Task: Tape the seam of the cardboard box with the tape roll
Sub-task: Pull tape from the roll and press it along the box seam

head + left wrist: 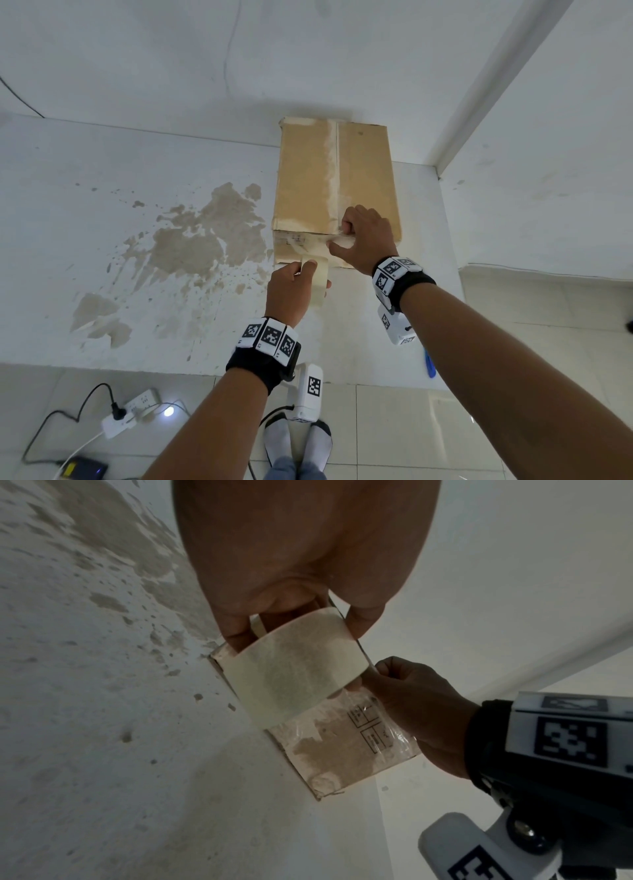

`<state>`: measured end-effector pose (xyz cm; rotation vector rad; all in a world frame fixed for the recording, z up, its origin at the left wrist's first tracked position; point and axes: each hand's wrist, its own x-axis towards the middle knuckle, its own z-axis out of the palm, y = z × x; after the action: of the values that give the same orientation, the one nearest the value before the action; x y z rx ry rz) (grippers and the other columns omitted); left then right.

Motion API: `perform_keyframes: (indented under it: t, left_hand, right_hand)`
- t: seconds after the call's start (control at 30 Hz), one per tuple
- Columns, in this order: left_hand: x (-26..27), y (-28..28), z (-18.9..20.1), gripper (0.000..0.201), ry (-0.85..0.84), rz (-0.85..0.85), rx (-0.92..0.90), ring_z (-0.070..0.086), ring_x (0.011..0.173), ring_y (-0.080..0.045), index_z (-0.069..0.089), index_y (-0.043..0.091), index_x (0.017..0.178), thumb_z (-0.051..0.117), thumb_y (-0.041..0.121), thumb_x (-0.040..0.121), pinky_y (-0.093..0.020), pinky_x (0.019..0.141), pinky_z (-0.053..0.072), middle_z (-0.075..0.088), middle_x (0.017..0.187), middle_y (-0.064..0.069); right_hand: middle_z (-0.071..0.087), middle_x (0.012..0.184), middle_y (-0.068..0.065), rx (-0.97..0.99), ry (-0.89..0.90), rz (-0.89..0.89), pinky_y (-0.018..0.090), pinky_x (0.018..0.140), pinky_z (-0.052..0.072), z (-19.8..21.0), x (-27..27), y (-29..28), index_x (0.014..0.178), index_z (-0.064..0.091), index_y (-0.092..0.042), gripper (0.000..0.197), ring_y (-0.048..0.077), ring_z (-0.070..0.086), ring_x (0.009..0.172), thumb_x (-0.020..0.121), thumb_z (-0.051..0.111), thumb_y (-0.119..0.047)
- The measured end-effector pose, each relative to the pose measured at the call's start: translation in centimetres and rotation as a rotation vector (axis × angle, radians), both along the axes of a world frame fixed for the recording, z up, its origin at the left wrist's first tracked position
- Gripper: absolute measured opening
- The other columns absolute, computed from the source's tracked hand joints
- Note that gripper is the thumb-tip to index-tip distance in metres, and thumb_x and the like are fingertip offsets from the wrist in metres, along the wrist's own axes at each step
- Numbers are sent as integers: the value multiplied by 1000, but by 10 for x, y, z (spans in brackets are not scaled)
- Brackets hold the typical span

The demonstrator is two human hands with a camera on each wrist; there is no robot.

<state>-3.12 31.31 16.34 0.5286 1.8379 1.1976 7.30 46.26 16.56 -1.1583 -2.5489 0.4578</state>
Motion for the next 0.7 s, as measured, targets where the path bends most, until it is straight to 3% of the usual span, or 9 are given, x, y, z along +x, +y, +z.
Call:
perform_keyframes:
  t: [0.2,0.4,0.5,0.6,0.7]
  left_hand:
    - [-6,-2,-5,33,-9,10,-6,75,69,-29,71,-1,92,53,26,96,-46,76,62,79,68,-2]
    - [-5,1,-6,32,-21,10,-9,74,68,-28,71,0,92,53,27,97,-43,74,61,79,67,-1]
    - [-2,3,-3,32,-26,4,-9,74,68,-27,70,2,91,53,28,96,-45,75,60,80,70,-3]
    - [1,4,0,31,-26,-5,-3,74,67,-25,71,4,88,53,27,97,-41,73,59,79,69,-1]
    - [3,4,1,34,-11,-21,3,76,77,-31,70,3,90,51,29,97,-42,76,58,79,67,3]
  right_hand:
    - [45,81,-9,-17,-14,18,31,70,25,-3,1,3,80,40,-25,45,16,39,76,73,79,-46]
    - [46,83,-7,-74,-60,112,35,72,35,4,5,10,82,41,-23,41,18,41,76,71,81,-21]
    - [48,84,-6,-127,-39,198,29,71,33,9,14,18,82,42,-23,40,17,41,75,71,78,-8]
    - [53,84,-4,-190,5,220,27,70,41,12,17,21,82,47,-21,34,16,44,75,69,72,-2]
    - [53,82,-4,-182,35,198,28,70,43,11,16,18,81,48,-21,31,16,45,74,66,69,-2]
